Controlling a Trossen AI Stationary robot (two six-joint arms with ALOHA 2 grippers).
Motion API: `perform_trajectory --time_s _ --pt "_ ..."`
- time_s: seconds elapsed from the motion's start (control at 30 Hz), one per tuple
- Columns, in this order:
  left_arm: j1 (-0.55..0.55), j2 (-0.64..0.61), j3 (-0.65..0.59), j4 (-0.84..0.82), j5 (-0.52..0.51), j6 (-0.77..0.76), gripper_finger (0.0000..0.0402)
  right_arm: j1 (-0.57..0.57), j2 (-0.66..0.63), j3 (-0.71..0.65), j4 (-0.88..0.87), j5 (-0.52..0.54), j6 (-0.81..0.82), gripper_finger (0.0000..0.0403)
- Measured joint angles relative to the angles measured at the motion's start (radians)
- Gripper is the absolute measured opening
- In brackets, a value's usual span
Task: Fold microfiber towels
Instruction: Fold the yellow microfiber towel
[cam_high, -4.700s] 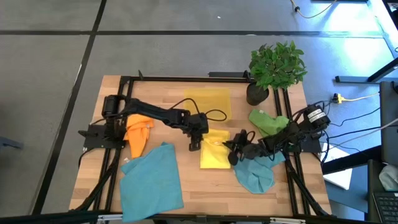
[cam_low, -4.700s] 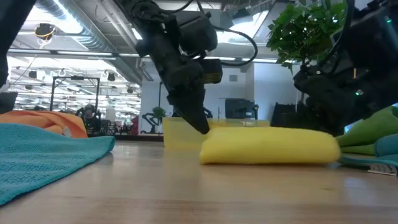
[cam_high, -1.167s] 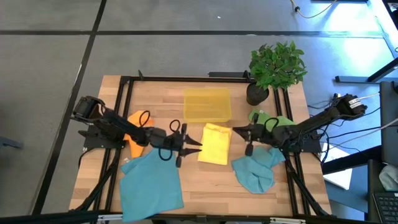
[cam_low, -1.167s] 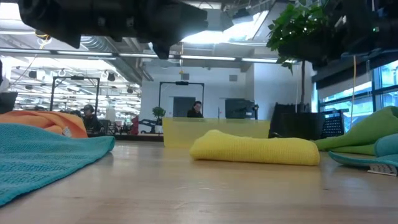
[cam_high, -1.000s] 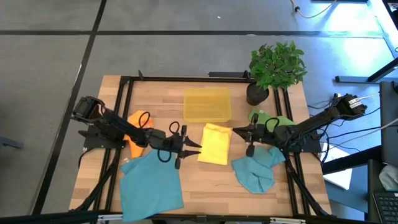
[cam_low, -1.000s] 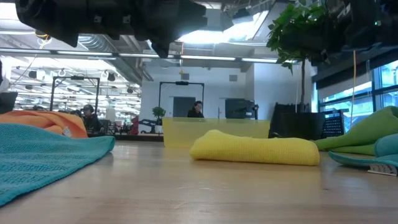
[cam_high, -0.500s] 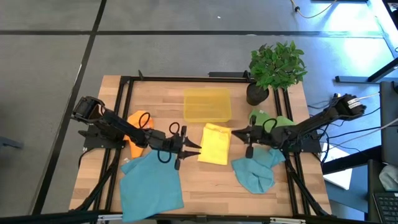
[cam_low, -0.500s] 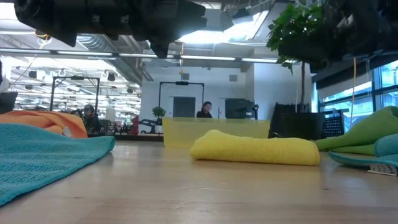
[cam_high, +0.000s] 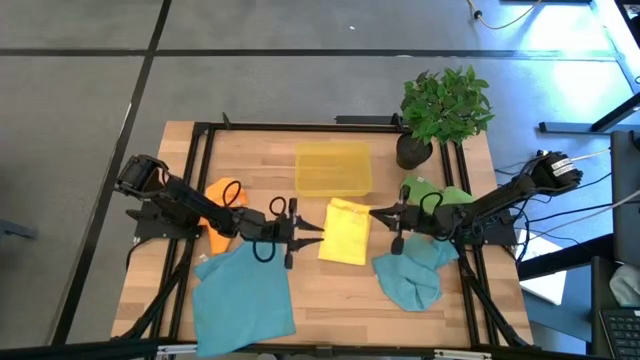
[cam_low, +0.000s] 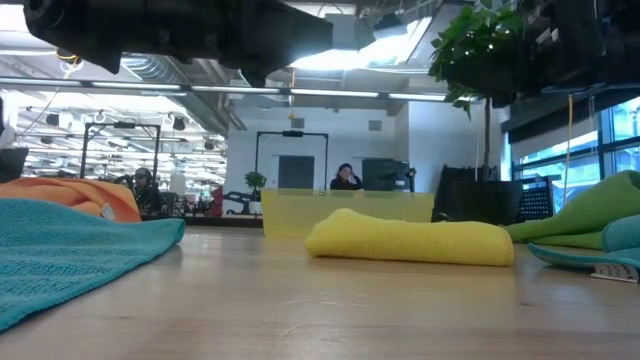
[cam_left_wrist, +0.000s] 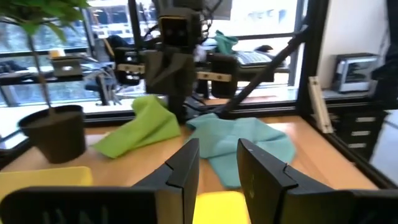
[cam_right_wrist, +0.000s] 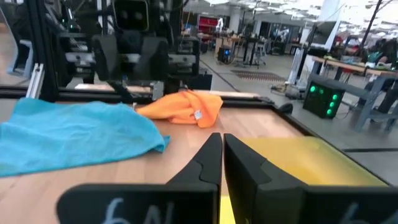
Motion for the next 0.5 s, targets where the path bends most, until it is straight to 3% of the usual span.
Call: perform_trajectory --time_s 0.5 --pt "0.119 0.000 0.000 0.037 0.108 -0.067 0.0099 -0.012 -0.001 0.001 0.088 0.000 -0.097 0.0019"
